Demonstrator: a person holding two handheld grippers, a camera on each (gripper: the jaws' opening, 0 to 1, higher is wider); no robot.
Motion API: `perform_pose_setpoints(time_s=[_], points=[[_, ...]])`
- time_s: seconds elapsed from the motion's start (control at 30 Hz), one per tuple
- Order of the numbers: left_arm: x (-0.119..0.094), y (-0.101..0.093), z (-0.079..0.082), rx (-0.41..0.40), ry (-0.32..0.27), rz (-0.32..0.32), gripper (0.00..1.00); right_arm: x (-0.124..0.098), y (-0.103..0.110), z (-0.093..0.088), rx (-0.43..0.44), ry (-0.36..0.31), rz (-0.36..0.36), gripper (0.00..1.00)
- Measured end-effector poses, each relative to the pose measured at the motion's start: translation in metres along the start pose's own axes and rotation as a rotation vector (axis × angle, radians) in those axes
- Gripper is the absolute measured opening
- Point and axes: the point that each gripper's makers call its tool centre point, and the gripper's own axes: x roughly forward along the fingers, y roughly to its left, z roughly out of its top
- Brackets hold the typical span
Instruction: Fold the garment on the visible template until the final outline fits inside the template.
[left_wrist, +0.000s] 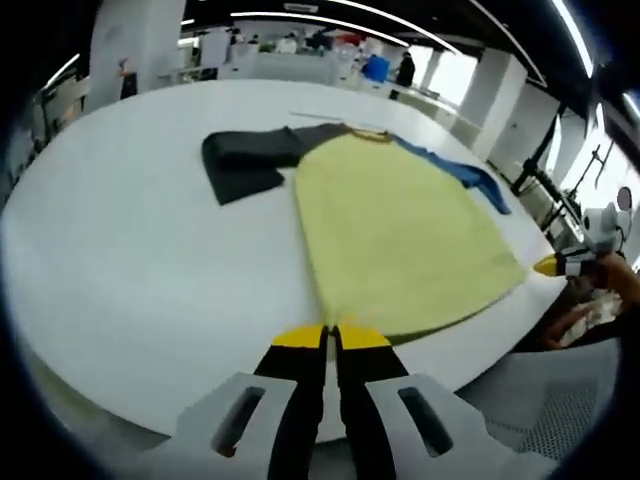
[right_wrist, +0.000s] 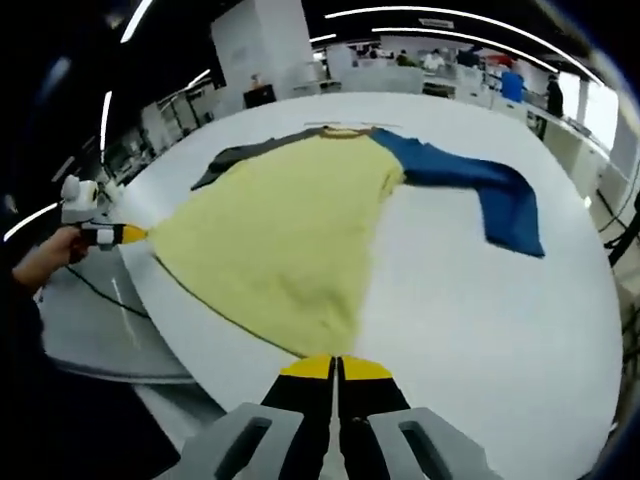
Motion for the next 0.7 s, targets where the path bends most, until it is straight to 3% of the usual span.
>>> perform_pose_setpoints(time_s=[0.1, 0.37, 0.7], points=[[0.002, 0.002, -0.002, -0.01, 0.005, 0.002, 0.0, 0.002, -0.009, -0.002, 0.046, 0.004, -0.042, 0.0], [0.002, 0.002, -0.003, -0.008, 0.009, 0.005, 0.0, 0.014, -0.004, -0.001, 0.165, -0.013, -0.011, 0.05], [0.003, 0.002, -0.005, -0.006, 0.015, 0.004, 0.0, 0.025, 0.0, -0.002, 0.19, 0.033, -0.026, 0.0]])
